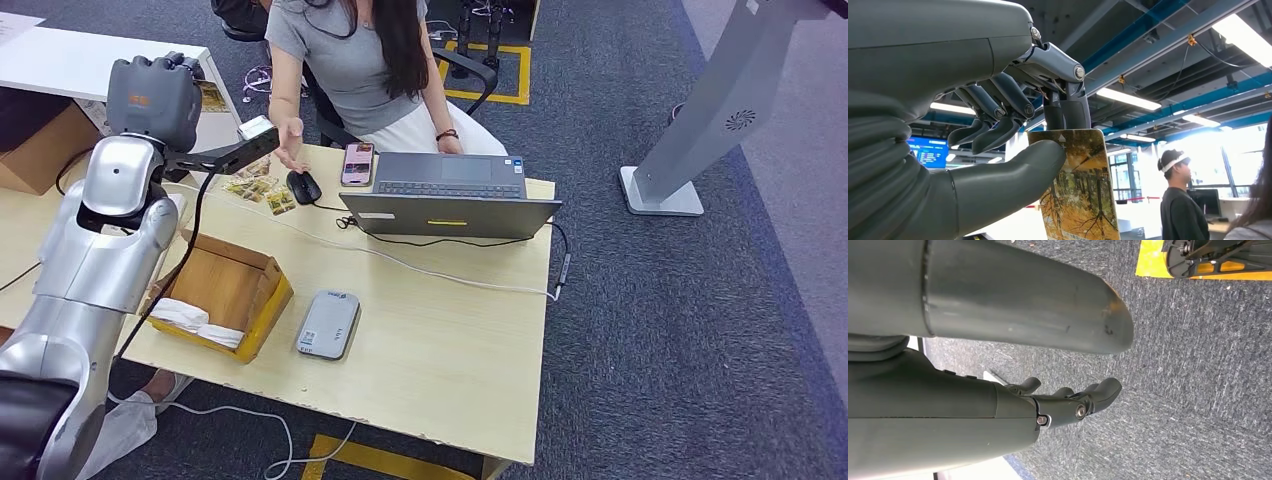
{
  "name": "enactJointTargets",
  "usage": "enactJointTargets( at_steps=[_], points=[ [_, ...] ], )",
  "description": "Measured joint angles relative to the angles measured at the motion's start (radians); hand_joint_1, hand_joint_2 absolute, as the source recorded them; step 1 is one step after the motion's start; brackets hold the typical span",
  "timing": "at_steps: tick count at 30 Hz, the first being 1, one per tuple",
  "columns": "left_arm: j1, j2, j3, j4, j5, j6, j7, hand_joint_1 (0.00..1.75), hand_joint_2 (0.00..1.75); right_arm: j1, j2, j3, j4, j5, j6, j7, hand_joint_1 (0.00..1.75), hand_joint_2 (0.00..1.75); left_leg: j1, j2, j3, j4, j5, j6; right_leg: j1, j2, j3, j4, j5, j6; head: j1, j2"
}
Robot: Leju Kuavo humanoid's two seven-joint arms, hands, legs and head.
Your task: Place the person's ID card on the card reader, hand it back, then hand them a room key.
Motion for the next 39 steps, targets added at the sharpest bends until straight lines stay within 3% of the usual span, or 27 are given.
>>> enactJointTargets(
  at_steps=[21,25,32,39],
  points=[
    [-0.012,-0.005,-0.007,0.047,0.007,0.012,0.001,1.70,1.75,0.000,0.000,0.017,0.000,0.001,0.004,0.002,0.00,0.00,0.000,0.000,0.000,0.000,0.000,0.000,0.000,0.000,0.000,0.000,0.000,0.000,0.000,0.000],
    [-0.012,-0.005,-0.007,0.049,0.007,0.011,0.001,0.00,1.75,0.000,0.000,0.017,0.000,0.001,0.004,0.002,0.00,0.00,0.000,0.000,-0.001,0.000,0.000,0.000,0.000,0.000,0.000,0.000,0.000,0.000,0.000,0.000],
    [0.007,-0.004,-0.007,0.043,0.044,0.015,-0.011,0.00,1.75,0.000,0.000,0.018,0.000,0.000,0.004,0.002,0.00,0.00,0.000,0.000,-0.001,0.000,0.000,0.000,0.000,0.000,0.000,0.000,0.000,0.000,0.000,0.000],
    [0.135,0.001,-0.006,-0.075,0.174,0.057,-0.079,0.00,1.75,0.000,0.000,0.018,0.000,-0.005,0.001,0.002,0.00,0.00,0.000,0.000,-0.001,0.000,0.000,0.000,0.000,0.000,0.000,0.000,0.000,0.000,0.000,0.000]
  ],
)
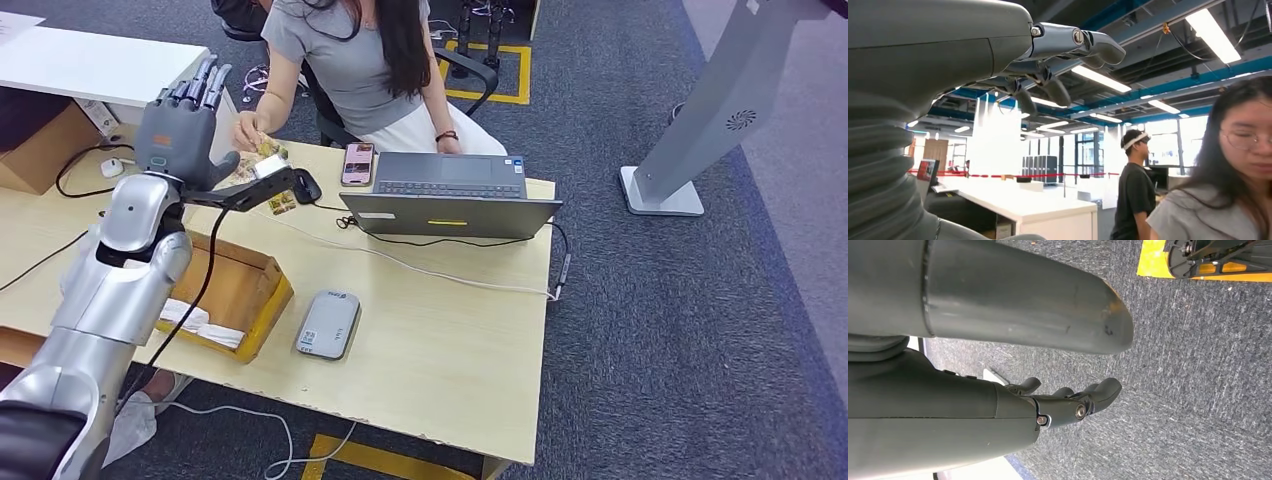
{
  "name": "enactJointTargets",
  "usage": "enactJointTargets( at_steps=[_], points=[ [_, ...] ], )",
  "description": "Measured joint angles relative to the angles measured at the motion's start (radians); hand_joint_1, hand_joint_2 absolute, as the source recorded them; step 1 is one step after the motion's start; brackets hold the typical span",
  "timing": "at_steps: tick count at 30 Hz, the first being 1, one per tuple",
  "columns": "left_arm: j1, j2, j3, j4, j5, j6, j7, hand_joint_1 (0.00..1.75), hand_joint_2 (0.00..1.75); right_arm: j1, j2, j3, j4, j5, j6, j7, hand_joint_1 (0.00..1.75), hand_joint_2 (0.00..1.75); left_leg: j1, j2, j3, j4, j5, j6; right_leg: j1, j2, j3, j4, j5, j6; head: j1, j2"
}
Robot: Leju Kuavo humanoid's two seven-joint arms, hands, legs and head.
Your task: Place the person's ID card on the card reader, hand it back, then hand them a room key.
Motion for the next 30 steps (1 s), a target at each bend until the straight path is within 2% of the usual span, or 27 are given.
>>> enactJointTargets(
  at_steps=[4,10,14,17,21,23,25,26,28,29,30],
  points=[
    [0.038,0.005,0.000,-0.045,0.008,0.001,-0.006,0.00,1.75,0.000,0.000,0.000,0.000,0.000,0.000,0.000,0.00,0.00,0.000,-0.001,0.000,0.000,0.000,0.000,0.000,-0.001,0.000,0.000,0.000,0.000,0.000,0.000],
    [0.054,0.011,0.000,-0.077,0.011,0.001,-0.008,0.00,1.75,0.001,0.000,0.000,0.000,0.000,-0.001,0.000,0.00,0.00,0.000,-0.001,0.000,0.000,0.000,0.000,0.000,-0.001,0.000,0.000,0.000,0.000,0.000,0.000],
    [0.094,0.014,0.014,-0.115,0.085,0.032,-0.045,0.00,1.75,0.001,0.000,0.001,0.000,-0.008,-0.005,0.001,0.00,0.00,0.000,0.000,0.000,0.000,0.000,0.000,0.000,0.000,0.001,0.000,0.000,0.000,0.000,0.000],
    [0.205,0.015,0.057,-0.216,0.207,0.084,-0.107,0.00,1.75,0.002,0.000,0.001,0.000,-0.019,-0.013,0.002,0.00,0.00,0.000,0.002,0.000,0.000,-0.001,0.000,0.000,0.002,0.000,0.000,0.000,0.000,0.000,0.000],
    [0.445,0.003,0.154,-0.422,0.464,0.147,-0.255,0.00,1.75,0.005,0.002,0.001,0.000,-0.041,-0.030,0.003,0.00,0.00,-0.001,0.007,0.000,-0.001,-0.004,0.000,0.000,0.006,-0.001,0.000,-0.002,0.000,0.000,0.000],
    [0.585,-0.022,0.225,-0.537,0.670,0.147,-0.358,0.00,1.75,0.007,0.004,0.000,0.000,-0.053,-0.039,0.002,0.00,0.00,-0.001,0.009,0.000,-0.001,-0.006,0.000,0.000,0.008,-0.001,0.000,-0.004,0.000,0.000,0.000],
    [0.724,-0.087,0.345,-0.636,0.985,0.090,-0.453,0.00,1.75,0.013,0.005,0.000,0.000,-0.063,-0.048,-0.003,0.00,0.00,-0.001,0.010,0.002,-0.001,-0.009,0.000,-0.001,0.010,0.000,-0.001,-0.006,0.000,-0.001,0.000],
    [0.776,-0.136,0.429,-0.664,1.168,0.024,-0.481,0.00,1.75,0.018,0.006,-0.001,0.000,-0.066,-0.053,-0.007,0.00,0.00,-0.001,0.011,0.002,-0.001,-0.010,0.000,-0.001,0.010,0.000,-0.001,-0.007,0.001,-0.001,0.000],
    [0.825,-0.239,0.668,-0.671,1.512,-0.195,-0.482,0.00,1.75,0.026,0.007,-0.001,0.001,-0.067,-0.059,-0.014,0.00,0.00,0.000,0.011,0.002,-0.001,-0.011,0.000,0.000,0.010,-0.001,-0.001,-0.009,0.002,0.001,0.000],
    [0.826,-0.291,0.810,-0.661,1.634,-0.303,-0.467,0.00,1.75,0.028,0.008,-0.001,0.001,-0.065,-0.061,-0.015,0.00,0.00,0.000,0.012,0.002,-0.001,-0.011,0.000,0.000,0.011,-0.001,-0.001,-0.009,0.002,0.002,0.000],
    [0.826,-0.314,0.888,-0.654,1.696,-0.365,-0.457,0.00,1.75,0.028,0.008,-0.001,0.001,-0.064,-0.062,-0.016,0.00,0.00,0.000,0.012,0.002,-0.001,-0.011,0.000,0.000,0.011,-0.002,-0.001,-0.009,0.002,0.002,0.000]
  ],
)
